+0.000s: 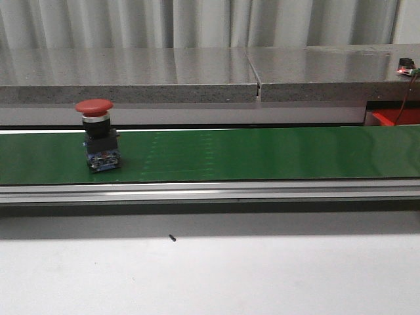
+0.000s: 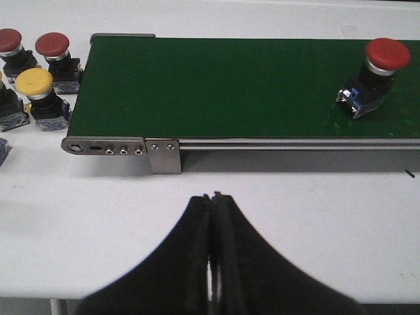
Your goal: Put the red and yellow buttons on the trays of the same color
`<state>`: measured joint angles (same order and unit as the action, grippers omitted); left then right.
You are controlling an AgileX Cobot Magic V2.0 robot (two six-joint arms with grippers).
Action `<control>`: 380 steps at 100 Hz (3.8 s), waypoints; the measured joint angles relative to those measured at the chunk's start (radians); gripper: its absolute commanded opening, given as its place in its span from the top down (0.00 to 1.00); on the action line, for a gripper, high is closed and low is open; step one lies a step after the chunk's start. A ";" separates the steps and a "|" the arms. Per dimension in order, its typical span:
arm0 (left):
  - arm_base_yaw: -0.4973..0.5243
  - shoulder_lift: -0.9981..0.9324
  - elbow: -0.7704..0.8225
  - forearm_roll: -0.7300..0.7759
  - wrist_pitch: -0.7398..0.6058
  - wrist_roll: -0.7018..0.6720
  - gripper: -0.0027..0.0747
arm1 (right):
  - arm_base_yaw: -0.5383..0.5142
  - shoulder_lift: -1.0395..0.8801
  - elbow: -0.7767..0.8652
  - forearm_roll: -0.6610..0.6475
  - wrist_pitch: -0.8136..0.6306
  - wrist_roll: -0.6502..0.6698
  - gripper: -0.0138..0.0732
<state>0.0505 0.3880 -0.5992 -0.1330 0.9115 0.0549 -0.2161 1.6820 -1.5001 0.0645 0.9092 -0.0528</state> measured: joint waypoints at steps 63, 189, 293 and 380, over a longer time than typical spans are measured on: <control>0.000 0.000 0.000 0.000 0.000 0.000 0.99 | -0.128 0.231 -0.088 0.017 -0.127 0.000 0.64; 0.000 0.000 0.000 0.000 0.000 0.000 0.99 | -0.062 0.167 -0.198 0.104 -0.001 -0.019 0.25; 0.000 0.000 0.000 0.000 0.000 0.000 0.99 | 0.448 -0.170 0.110 0.104 0.068 -0.094 0.34; 0.000 0.000 0.000 0.000 0.000 0.000 0.99 | 0.558 -0.010 0.112 0.166 0.094 -0.413 0.34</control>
<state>0.0505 0.3880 -0.5992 -0.1330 0.9115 0.0549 0.3419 1.6725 -1.3882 0.2300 1.0029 -0.4661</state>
